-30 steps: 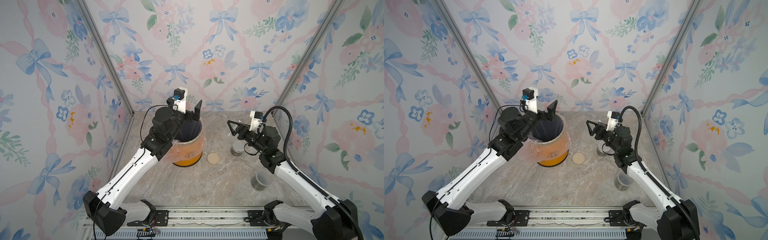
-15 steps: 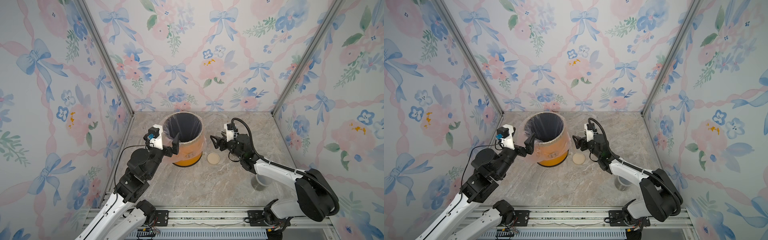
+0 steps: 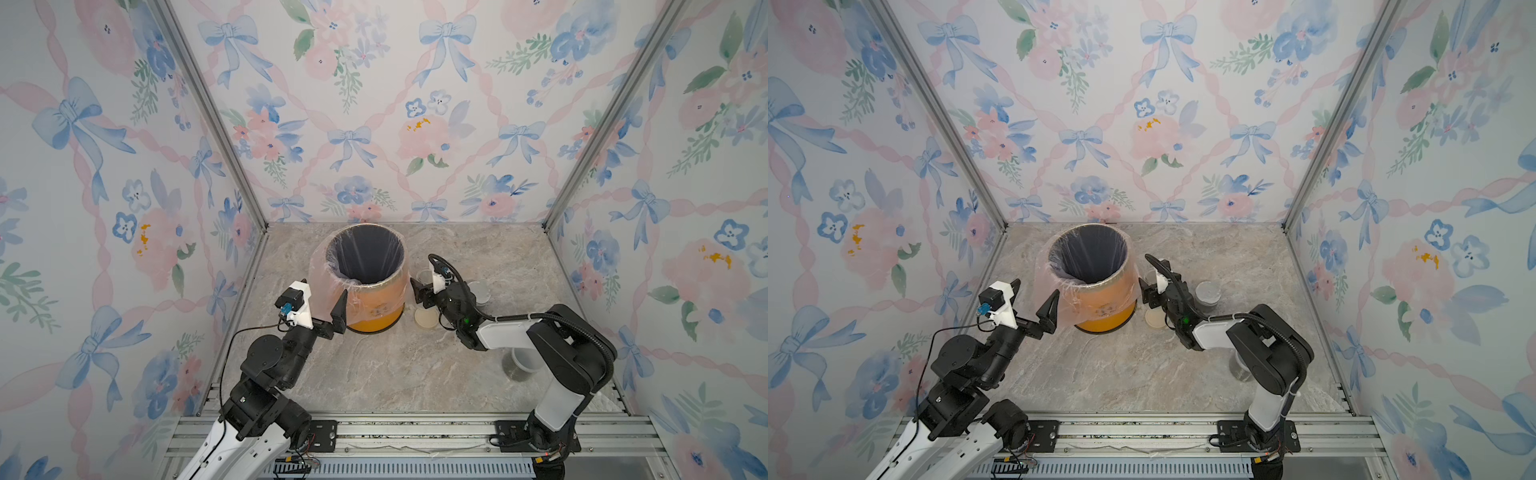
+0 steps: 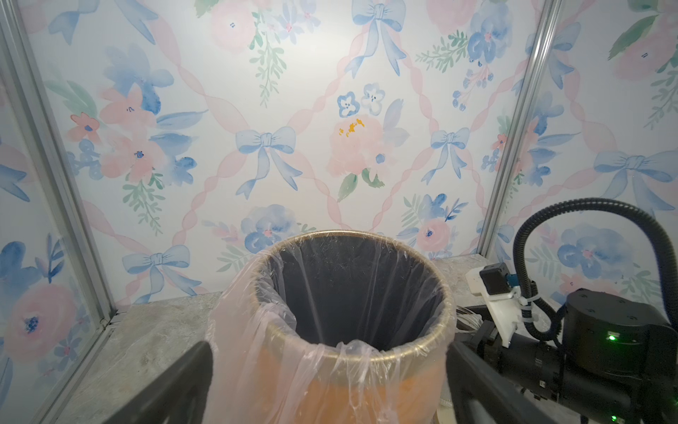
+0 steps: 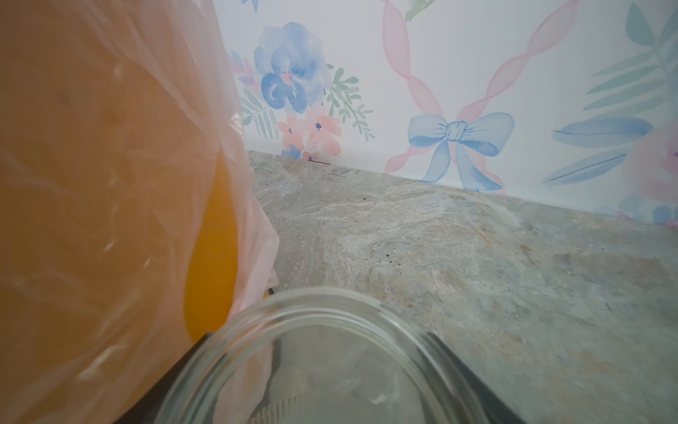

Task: Empty moldy tea leaves from jars
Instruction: Place the jar at the center of the board.

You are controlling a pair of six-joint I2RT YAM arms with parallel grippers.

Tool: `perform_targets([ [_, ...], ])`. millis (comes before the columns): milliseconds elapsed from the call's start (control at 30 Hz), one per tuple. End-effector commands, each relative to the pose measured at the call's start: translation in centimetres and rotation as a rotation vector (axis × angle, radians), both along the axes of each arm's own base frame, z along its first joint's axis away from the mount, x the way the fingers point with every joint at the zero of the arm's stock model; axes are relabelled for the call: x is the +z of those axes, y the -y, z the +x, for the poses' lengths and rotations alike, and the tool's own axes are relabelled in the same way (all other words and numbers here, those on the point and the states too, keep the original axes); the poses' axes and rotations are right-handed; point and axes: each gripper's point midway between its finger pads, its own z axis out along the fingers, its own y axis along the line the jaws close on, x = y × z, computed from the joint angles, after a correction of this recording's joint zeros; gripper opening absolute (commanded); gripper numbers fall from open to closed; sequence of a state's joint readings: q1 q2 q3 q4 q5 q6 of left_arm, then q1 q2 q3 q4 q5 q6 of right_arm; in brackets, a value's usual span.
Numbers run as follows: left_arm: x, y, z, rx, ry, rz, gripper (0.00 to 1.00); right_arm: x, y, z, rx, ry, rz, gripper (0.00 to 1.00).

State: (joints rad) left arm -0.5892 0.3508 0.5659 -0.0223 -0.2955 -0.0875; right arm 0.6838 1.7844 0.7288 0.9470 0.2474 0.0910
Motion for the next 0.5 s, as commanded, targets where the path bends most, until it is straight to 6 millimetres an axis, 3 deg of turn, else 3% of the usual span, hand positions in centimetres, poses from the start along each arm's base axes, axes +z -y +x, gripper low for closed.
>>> perform_targets([
  [0, 0.7, -0.4, -0.6, -0.003, 0.053, -0.027, 0.98, 3.8, -0.1, 1.3, -0.058, 0.147, 0.080, 0.23],
  [467, 0.4, -0.5, -0.5, 0.012, 0.066, -0.007, 0.98, 3.4, -1.0, 4.2, -0.071, 0.144, 0.065, 0.24],
])
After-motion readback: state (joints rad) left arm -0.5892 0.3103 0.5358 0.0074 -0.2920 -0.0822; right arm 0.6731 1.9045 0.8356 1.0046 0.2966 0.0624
